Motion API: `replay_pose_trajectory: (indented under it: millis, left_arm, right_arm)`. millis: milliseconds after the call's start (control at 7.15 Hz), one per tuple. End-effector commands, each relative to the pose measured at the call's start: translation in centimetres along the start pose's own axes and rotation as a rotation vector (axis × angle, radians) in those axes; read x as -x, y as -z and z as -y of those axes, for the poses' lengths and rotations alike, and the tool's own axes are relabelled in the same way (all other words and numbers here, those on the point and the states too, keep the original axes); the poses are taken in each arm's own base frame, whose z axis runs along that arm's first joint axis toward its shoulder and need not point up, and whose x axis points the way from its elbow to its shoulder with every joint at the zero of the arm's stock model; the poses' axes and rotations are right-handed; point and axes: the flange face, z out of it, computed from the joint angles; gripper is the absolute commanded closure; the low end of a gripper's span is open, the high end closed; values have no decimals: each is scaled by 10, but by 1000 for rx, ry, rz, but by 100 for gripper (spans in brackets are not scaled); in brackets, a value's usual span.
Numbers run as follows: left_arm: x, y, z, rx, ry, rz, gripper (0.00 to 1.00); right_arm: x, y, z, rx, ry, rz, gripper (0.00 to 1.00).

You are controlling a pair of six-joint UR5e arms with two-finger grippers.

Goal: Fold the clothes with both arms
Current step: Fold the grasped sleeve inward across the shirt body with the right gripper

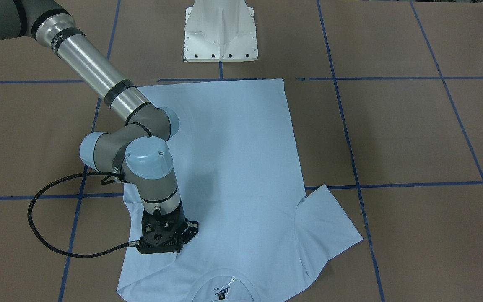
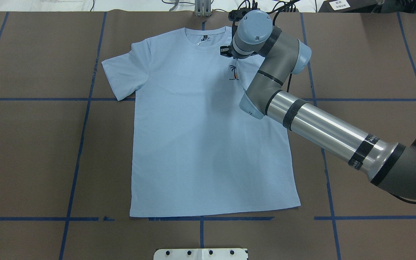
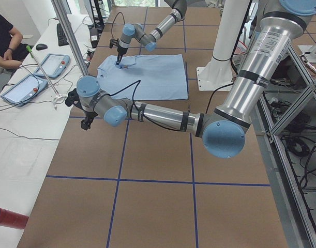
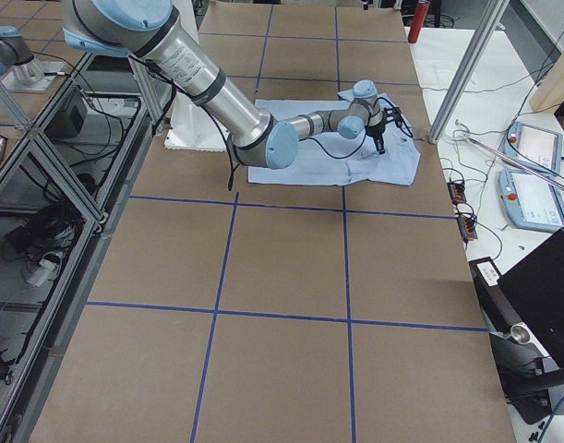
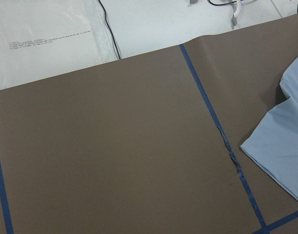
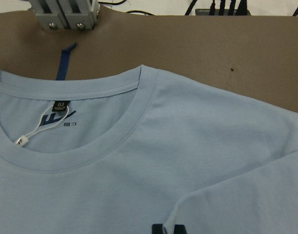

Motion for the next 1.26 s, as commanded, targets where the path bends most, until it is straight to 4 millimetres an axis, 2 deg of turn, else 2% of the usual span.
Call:
replay_pose_trajectory:
  millis: [0,140,280,420,560,699,839,979,1119]
  left_arm:
    - [-20,-13,12,-20,-27,-6,0]
    - [-65,-47,31,-69,15,64,0]
    - [-139,-117,33,-142,69,141,0]
    - [-198,-163,37,-213,133,178,0]
    - [-237,-190,22,-213,208,124,1]
    - [-246,-197,17,-236,281,111,6]
    - [-250,-218,5,-279,350,161,5]
    - [-250,-248,-9,-312,353,238,3]
    - [-233,-268,-17,-296,360,282,2]
  right_arm:
    - [-11,21,32,46,-85,54,0]
    - [-16,33,44,80,-126,66,0]
    - [-25,71,60,71,-256,66,0]
    - [-54,84,40,123,-273,46,0]
    - [-66,98,39,174,-286,-38,0]
    - [-70,108,35,234,-215,-128,0]
    - [-84,120,29,270,-151,-168,0]
    - [-103,130,22,294,-144,-140,0]
    - [-108,141,21,310,-152,-109,0]
